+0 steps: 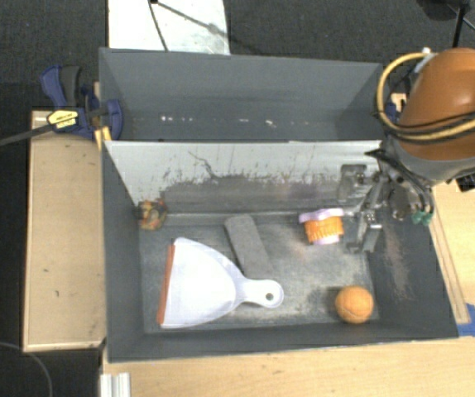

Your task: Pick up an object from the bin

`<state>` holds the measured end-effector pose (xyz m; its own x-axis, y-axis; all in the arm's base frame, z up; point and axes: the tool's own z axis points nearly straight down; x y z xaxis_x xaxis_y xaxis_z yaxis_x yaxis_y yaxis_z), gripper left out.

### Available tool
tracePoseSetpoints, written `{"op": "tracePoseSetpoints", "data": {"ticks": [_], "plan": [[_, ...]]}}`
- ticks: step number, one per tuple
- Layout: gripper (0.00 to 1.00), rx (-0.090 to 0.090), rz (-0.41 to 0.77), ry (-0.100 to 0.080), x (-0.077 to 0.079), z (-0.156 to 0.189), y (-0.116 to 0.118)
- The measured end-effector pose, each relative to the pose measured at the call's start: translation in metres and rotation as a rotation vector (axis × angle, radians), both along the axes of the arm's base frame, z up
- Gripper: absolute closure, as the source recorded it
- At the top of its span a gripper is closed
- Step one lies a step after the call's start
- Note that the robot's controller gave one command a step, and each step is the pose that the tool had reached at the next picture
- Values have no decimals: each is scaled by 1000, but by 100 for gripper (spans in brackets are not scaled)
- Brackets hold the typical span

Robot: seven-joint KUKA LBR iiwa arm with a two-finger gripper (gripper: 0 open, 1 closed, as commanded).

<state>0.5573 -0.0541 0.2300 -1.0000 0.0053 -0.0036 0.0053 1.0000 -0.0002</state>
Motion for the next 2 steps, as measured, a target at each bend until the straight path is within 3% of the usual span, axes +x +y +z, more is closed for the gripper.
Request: {"op": "tracePoseSetpoints", "data": {"ticks": [1, 2], "plan": [[0, -1, 10, -5, 18, -73, -5], [0, 1, 5, 3, 22, -108, -7]]}}
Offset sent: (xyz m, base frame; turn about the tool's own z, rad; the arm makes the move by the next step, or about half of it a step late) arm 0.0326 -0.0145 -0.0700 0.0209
